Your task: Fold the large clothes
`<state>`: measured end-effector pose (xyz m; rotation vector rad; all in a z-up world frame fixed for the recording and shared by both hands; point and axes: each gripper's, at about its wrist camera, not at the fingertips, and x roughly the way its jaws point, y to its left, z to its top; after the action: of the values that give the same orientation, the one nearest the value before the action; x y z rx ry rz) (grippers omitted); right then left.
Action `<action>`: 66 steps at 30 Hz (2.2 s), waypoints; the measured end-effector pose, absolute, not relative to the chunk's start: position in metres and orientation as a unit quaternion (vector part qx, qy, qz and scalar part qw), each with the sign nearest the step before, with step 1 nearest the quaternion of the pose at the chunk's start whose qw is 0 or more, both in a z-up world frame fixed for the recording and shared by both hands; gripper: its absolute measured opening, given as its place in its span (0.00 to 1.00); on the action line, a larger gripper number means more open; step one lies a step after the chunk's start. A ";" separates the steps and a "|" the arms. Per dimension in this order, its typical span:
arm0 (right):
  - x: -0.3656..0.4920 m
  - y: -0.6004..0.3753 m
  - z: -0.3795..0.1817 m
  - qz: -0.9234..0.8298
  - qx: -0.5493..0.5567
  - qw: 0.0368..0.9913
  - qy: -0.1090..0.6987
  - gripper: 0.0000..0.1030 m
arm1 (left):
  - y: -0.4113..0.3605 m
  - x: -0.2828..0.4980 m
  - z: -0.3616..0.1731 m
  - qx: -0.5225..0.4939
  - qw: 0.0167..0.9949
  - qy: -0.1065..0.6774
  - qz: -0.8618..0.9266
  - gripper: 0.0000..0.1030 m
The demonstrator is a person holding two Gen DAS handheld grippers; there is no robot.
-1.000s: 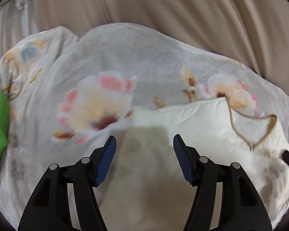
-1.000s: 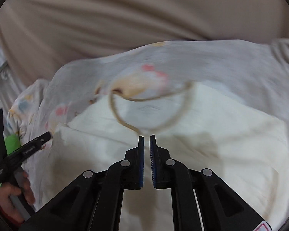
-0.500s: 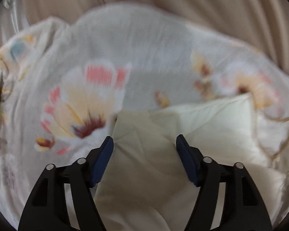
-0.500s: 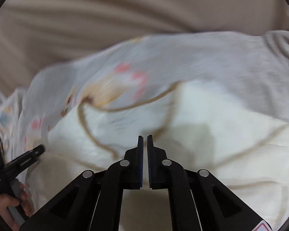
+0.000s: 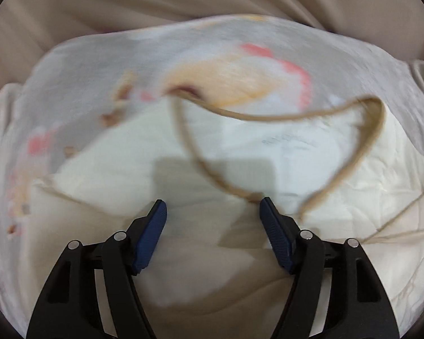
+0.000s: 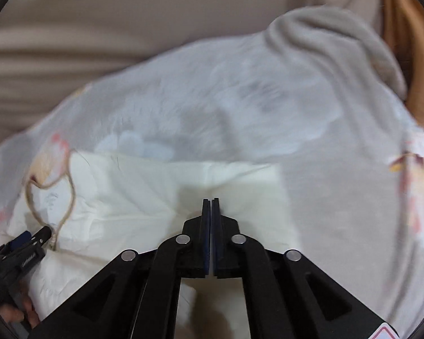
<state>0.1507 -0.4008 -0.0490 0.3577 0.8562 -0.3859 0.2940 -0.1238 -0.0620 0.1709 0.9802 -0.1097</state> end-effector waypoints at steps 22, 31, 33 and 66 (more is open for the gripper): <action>-0.177 -0.362 -0.008 -0.096 0.195 0.869 0.444 0.27 | 0.136 -0.020 -0.030 0.020 0.841 0.537 0.059 0.71; -0.268 -0.354 0.044 -0.159 0.167 0.883 0.409 0.62 | 0.199 -0.069 -0.019 -0.049 0.855 0.515 0.038 0.84; -0.268 -0.355 0.012 -0.153 0.228 0.862 0.426 0.62 | 0.198 -0.069 -0.029 -0.068 0.846 0.528 0.025 0.84; -0.298 -0.286 -0.021 -0.078 0.329 0.831 0.442 0.05 | 0.197 -0.113 0.010 -0.159 0.791 0.570 -0.152 0.06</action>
<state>-0.2983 -0.2865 -0.0206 0.6974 0.9383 -0.1651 -0.1130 0.1971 0.0096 -0.3417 1.2270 -0.3278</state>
